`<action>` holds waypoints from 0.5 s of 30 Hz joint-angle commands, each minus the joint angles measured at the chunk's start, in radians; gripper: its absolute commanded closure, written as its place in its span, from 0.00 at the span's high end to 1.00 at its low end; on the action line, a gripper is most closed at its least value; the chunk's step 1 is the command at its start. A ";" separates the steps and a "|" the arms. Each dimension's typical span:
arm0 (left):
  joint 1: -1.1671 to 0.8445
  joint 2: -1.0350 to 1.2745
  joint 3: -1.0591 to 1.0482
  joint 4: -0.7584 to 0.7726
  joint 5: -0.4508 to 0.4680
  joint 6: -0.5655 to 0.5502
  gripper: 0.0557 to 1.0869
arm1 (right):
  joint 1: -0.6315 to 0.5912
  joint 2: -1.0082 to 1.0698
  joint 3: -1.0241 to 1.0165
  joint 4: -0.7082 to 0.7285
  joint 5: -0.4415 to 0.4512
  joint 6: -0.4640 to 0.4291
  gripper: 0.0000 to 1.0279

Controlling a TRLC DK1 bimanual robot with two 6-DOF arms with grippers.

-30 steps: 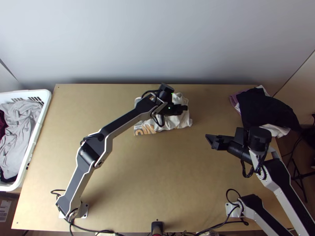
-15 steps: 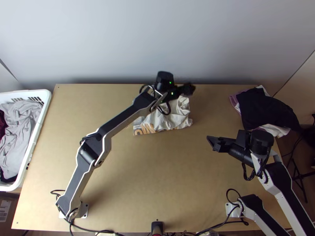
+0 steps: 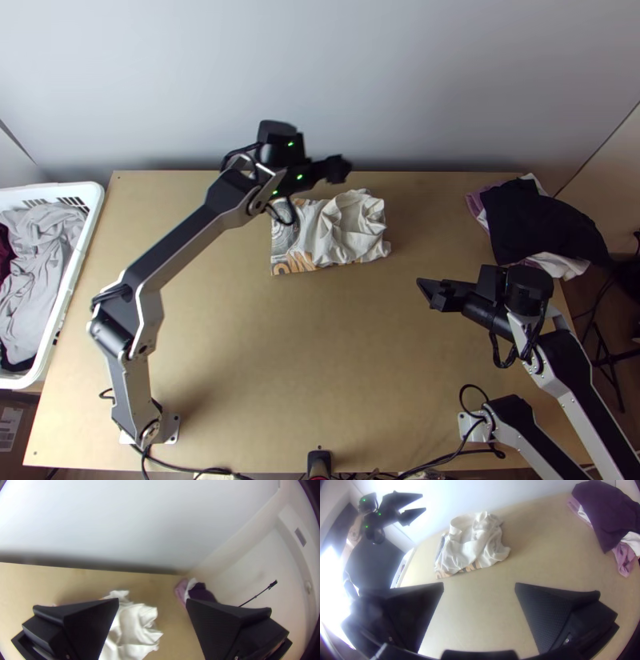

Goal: Fold the t-shirt

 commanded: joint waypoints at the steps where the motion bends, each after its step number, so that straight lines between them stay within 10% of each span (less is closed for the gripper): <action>1: 0.082 -0.128 -0.304 -0.049 0.018 0.194 0.80 | 0.015 -0.002 -0.014 0.005 0.001 0.006 0.97; 5: 0.112 -0.076 -0.318 -0.041 -0.008 0.177 0.03 | 0.020 -0.006 -0.028 0.014 0.001 0.003 0.97; 15: 0.098 0.132 -0.257 -0.038 -0.051 0.094 0.03 | 0.023 -0.019 -0.039 0.016 0.008 -0.009 0.97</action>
